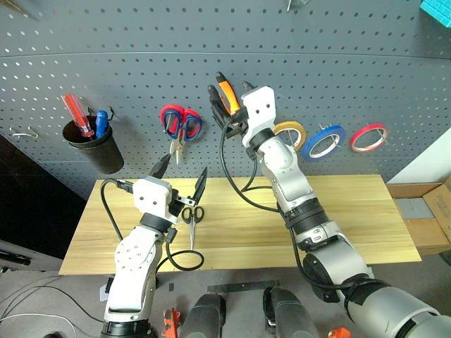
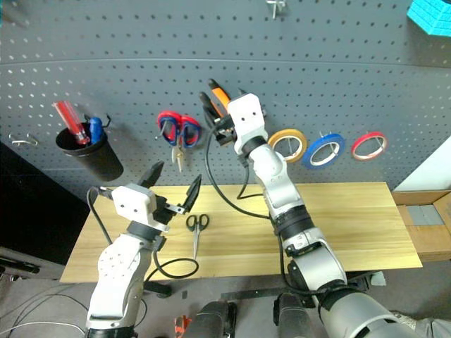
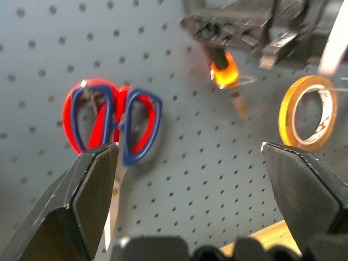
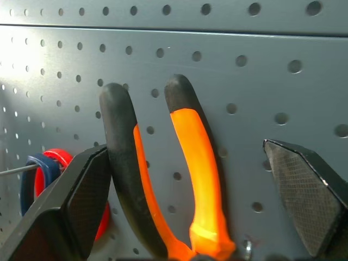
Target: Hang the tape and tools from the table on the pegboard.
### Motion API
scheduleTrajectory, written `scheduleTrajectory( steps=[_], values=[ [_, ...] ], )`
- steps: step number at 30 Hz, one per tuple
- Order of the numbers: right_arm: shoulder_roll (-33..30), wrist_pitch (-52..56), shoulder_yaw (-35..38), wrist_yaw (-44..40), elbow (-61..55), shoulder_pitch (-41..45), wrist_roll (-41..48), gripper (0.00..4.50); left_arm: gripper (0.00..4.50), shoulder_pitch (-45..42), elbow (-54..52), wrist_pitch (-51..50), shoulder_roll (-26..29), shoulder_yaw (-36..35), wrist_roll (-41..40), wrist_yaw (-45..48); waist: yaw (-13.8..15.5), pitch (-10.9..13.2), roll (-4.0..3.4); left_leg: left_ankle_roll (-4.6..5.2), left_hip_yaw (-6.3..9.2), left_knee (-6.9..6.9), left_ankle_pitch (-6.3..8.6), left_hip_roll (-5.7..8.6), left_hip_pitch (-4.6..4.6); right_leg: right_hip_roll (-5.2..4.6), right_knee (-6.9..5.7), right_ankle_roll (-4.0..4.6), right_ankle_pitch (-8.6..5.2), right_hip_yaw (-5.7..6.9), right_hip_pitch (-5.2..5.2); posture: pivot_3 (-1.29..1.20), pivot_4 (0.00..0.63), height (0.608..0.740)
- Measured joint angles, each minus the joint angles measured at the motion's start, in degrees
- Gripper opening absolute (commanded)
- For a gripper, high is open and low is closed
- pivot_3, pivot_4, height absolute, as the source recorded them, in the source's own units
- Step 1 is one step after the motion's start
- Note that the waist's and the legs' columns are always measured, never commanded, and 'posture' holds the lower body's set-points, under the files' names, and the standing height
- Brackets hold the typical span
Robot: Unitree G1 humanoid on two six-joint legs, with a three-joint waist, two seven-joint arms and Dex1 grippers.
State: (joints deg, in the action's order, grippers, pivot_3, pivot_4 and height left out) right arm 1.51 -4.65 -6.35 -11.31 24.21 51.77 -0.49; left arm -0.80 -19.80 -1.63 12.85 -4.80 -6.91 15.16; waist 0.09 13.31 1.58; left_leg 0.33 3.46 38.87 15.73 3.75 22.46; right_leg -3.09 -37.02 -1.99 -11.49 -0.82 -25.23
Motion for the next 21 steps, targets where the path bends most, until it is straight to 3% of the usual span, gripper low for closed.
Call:
scheduleTrajectory(
  steps=[3,9,11,17,21],
  values=[
    [-6.3,9.9,-0.1,-8.0,-12.1,-6.6,4.5,4.48,4.5,1.8,0.1,-7.0,1.7,-1.4,-1.5,0.2,0.1,0.0,0.01,0.25,-0.01,0.01,0.15,0.01,0.1,0.0,0.1,0.0,-0.01,0.02,-0.03,0.04,0.201,0.74],
    [-28.4,36.6,-0.1,-30.3,-38.2,-21.3,22.3,4.48,4.5,3.0,0.1,-22.8,3.2,-2.0,-5.6,0.7,-0.3,0.0,-0.05,0.36,0.03,0.0,0.22,-0.1,0.22,-0.03,0.2,0.02,-0.06,0.1,-0.06,-0.01,0.212,0.74],
    [-33.0,42.5,0.1,-34.5,-44.2,-24.5,27.2,4.48,4.5,2.9,0.3,-26.8,3.2,-0.5,-5.6,0.4,-0.8,0.0,-0.06,0.36,-0.03,-0.01,0.22,-0.17,0.13,0.0,0.18,0.02,-0.07,0.09,-0.01,-0.02,0.216,0.74],
    [-36.3,49.1,-7.9,-34.8,-47.6,-28.2,25.9,4.48,4.5,0.9,4.1,-35.4,2.2,2.2,-2.5,-4.6,-1.9,0.0,-0.03,0.36,-0.15,0.04,0.21,-0.19,-0.06,0.01,0.15,-0.03,-0.09,0.07,0.15,-0.04,0.223,0.74],
    [-33.3,46.2,-15.7,-28.9,-43.5,-28.6,16.1,4.48,4.5,-0.6,7.2,-41.9,0.4,3.3,-0.9,-7.6,-1.8,0.0,0.01,0.34,-0.2,0.06,0.22,-0.15,-0.01,-0.03,0.14,-0.03,-0.07,0.01,0.07,-0.05,0.227,0.74]
  ],
)
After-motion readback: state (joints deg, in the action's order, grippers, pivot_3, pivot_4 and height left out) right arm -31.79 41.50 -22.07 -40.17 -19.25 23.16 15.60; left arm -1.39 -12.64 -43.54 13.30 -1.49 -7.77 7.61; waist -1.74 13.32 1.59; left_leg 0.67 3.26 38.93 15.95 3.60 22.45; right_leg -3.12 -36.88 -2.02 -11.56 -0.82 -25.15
